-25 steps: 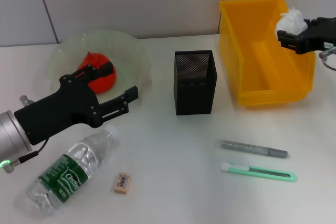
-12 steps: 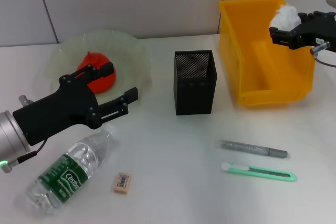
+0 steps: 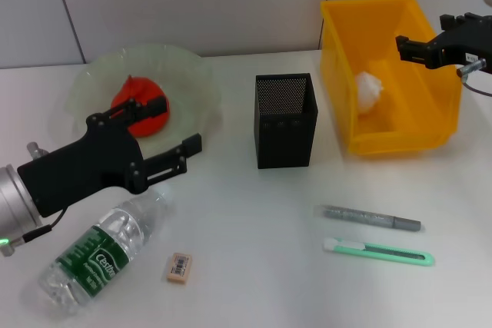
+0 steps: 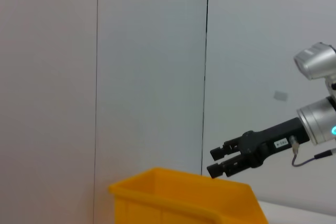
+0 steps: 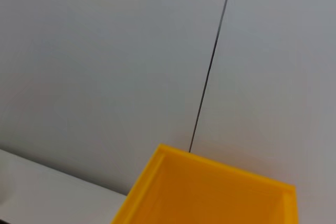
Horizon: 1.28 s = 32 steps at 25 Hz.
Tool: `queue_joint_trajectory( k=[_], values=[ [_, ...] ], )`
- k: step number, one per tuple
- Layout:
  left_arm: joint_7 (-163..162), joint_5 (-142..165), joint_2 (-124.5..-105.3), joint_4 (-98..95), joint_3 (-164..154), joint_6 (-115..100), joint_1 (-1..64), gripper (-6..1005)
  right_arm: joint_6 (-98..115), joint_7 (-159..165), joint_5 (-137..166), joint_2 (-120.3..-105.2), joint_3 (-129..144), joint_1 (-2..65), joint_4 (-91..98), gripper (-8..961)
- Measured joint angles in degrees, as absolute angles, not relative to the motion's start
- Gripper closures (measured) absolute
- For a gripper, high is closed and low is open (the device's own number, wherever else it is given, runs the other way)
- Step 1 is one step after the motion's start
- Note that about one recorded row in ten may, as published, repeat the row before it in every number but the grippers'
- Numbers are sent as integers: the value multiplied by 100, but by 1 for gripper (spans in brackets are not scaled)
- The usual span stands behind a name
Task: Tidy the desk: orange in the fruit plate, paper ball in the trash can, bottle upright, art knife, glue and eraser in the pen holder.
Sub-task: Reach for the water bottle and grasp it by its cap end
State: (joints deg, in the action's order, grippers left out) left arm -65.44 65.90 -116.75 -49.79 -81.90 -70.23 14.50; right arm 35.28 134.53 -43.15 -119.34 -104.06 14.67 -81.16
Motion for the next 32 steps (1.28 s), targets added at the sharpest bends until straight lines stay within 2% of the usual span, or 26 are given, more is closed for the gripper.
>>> queue_joint_trajectory(
  k=[8, 16, 18, 20, 28, 32],
  values=[
    [-6994, 7455, -11653, -4993, -7383, -7546, 1482, 198, 3809, 12499, -5722, -11929, -10426, 837, -8740, 170],
    [-7372, 7817, -11553, -4993, -6373, -8382, 1451, 198, 5745, 10511, -8232, -11942, -10878, 213, -8961, 170],
    [-7416, 7847, -11550, -4993, -6277, -8405, 1424, 198, 6030, 10239, -8534, -11943, -10972, 178, -8870, 170],
    [-7416, 7855, -11578, -4996, -6199, -8445, 1368, 198, 7249, 9449, -9465, -11933, -11508, 218, -8195, 170],
    [-7403, 7864, -11623, -4990, -6248, -8571, 1362, 198, 9100, 8454, -9820, -11920, -12572, 521, -6797, 170],
    [-7363, 7995, -11710, -5026, -6256, -8665, 1367, 198, 9806, 7977, -9563, -11911, -13019, 556, -6314, 169]
  ],
)
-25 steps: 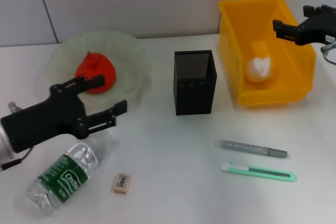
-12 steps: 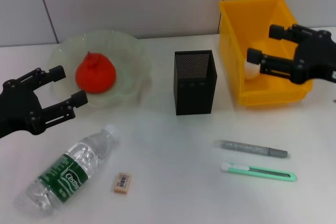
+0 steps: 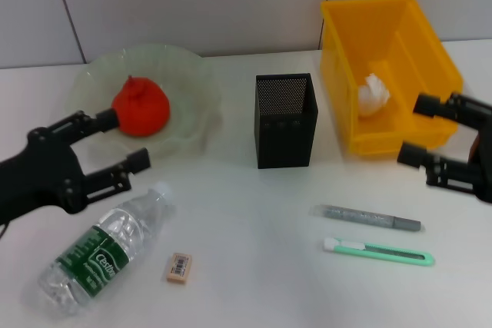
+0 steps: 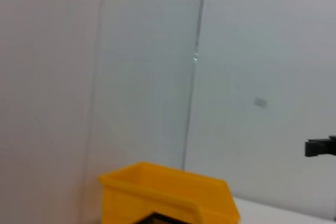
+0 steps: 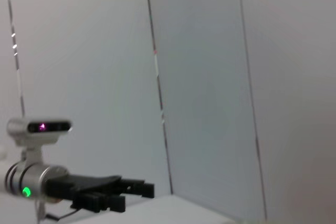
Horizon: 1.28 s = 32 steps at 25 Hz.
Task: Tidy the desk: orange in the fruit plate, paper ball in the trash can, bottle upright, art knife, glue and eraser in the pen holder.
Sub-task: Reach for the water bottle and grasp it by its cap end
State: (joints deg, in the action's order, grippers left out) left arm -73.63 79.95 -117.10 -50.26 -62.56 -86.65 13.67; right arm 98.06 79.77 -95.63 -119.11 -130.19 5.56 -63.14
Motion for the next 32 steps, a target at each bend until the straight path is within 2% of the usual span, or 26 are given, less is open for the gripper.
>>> queue_joint_trajectory(
  k=[2, 5, 19, 22, 32],
  values=[
    [-7355, 8346, -11822, -5211, -6267, -8707, 1389, 198, 9922, 7841, -9231, -11913, -13083, 541, -6212, 169],
    [-7443, 8442, -11847, -5328, -6414, -8689, 1424, 198, 9937, 7768, -9106, -11919, -13072, 531, -6102, 169],
    [-9724, 9758, -11854, -6675, -7432, -7071, 1493, 200, 10119, 7689, -9013, -11910, -13101, 516, -5858, 169],
    [-11518, 11081, -11855, -7740, -7762, -6684, 1510, 201, 10124, 7675, -8977, -11916, -13135, 496, -5843, 169],
    [-14126, 13651, -11870, -9074, -9155, -6573, 1750, 202, 10047, 7660, -8973, -11913, -13140, 583, -5652, 169]
  ],
)
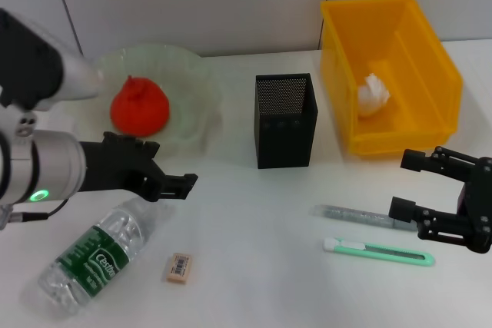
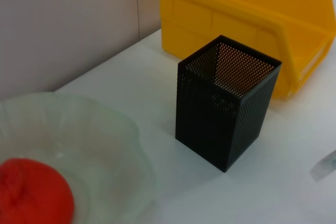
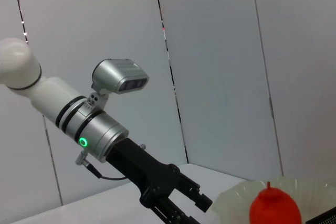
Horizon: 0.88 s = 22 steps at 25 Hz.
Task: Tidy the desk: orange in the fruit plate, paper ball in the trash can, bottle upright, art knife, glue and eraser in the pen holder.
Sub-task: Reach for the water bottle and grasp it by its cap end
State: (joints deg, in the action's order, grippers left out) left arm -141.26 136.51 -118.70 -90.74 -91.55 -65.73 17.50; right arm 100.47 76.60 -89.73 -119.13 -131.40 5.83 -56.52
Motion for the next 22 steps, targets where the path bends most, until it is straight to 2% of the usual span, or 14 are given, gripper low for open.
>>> queue_joint_trajectory(
  k=[6, 13, 22],
  values=[
    [-14488, 14112, -11866, -9488, -9336, -6779, 1839, 201, 10074, 7658, -8973, -11919, -13140, 560, -5644, 169],
    [-15428, 14852, -11867, -9332, -9320, -7376, 2325, 201, 10056, 7560, -8986, -11926, -13140, 574, -5410, 170],
    [-15743, 14955, -11881, -9076, -9400, -7416, 2443, 202, 10042, 7442, -8976, -11919, -13140, 641, -5242, 170]
  ],
)
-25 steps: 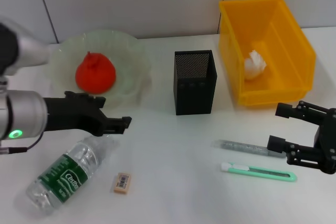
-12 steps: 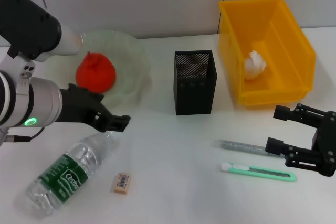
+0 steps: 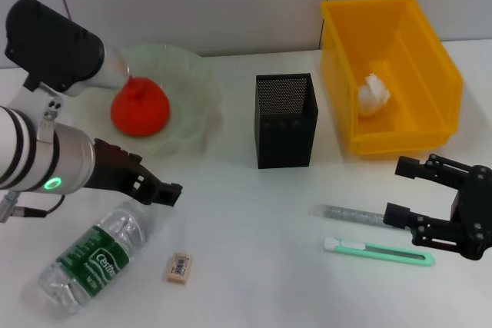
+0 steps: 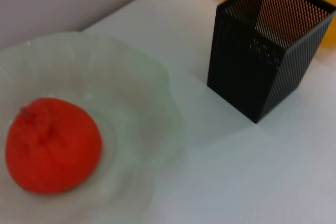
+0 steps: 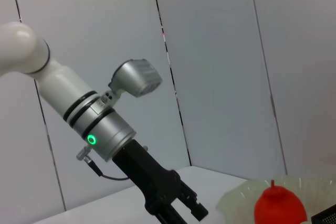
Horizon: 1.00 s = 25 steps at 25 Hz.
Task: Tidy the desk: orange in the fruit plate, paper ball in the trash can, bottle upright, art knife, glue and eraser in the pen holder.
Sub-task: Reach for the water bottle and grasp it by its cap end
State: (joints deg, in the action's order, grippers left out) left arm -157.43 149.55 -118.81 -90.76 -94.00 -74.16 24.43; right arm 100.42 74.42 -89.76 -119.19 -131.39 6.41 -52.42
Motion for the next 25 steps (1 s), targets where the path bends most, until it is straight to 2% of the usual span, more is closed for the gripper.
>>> queue_joint_trajectory(
  k=[8, 25],
  values=[
    [-15820, 14914, -11892, -8482, -9459, -7352, 2830, 202, 10042, 7422, -8975, -11910, -13161, 697, -5073, 169],
    [-15829, 14946, -11892, -7717, -9536, -7134, 3208, 202, 9971, 7228, -8973, -11909, -13380, 845, -4673, 170]
  ],
)
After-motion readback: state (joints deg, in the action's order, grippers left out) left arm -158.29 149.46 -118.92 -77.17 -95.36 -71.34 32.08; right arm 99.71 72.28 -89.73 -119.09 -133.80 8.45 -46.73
